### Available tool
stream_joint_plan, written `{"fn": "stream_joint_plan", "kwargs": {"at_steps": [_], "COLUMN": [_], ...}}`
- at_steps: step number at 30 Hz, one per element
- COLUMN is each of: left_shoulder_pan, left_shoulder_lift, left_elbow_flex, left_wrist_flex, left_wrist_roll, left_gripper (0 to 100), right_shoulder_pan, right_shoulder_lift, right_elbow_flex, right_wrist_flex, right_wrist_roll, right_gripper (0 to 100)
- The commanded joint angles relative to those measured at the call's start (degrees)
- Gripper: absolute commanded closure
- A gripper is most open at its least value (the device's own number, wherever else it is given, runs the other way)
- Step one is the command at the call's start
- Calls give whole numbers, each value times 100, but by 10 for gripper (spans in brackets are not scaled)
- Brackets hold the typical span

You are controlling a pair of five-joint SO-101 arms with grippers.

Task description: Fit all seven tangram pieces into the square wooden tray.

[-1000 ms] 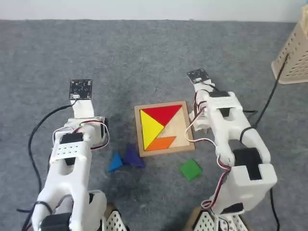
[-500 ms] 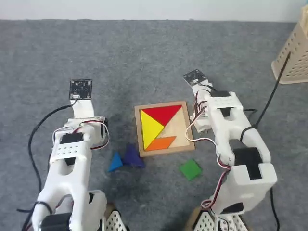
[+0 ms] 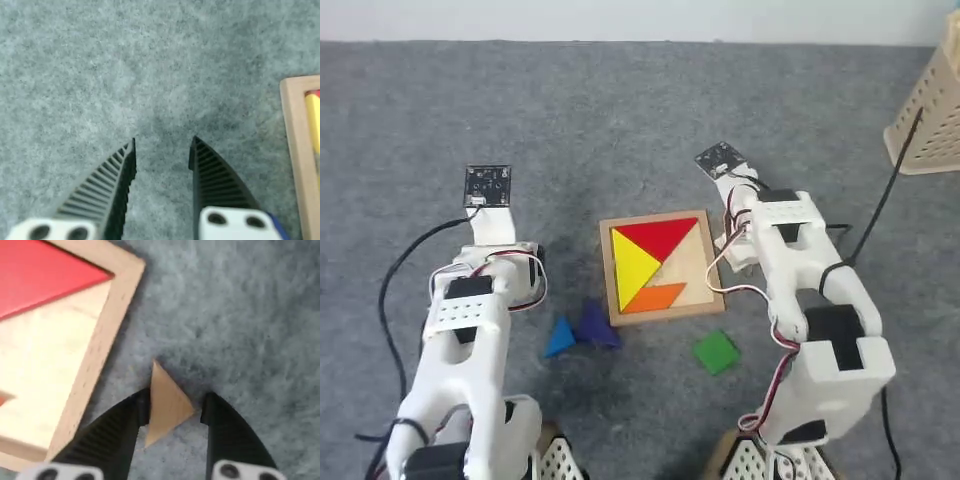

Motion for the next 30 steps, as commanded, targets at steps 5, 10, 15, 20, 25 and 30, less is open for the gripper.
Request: {"fn": "stream_joint_plan", "kwargs": {"at_steps": [5,10,15,20,25,30], "left_shoulder_pan": [35,35,35,35,35,35], "left_shoulder_lift": [-185,-185,-185,-185,-193,-211], "left_elbow_flex": [-31,-31,-31,-31,-31,-31], "left_wrist_flex": [-88,-88,-88,-97,-88,-88], "left_wrist_roll": [-44,-44,-44,-44,-44,-44], "left_gripper": [840,840,840,840,840,840], "right_shoulder_pan": [84,75,-295,-1103,-1842,-2246], "right_shoulder_lift": [13,-13,-716,-1587,-1631,-1323], "right_elbow_flex": [-281,-290,-281,-264,-290,-290], "right_wrist_flex": [4,48,435,734,734,734], "right_wrist_roll": [114,114,114,343,1275,1969], "right_gripper": [944,950,950,950,950,951]}}
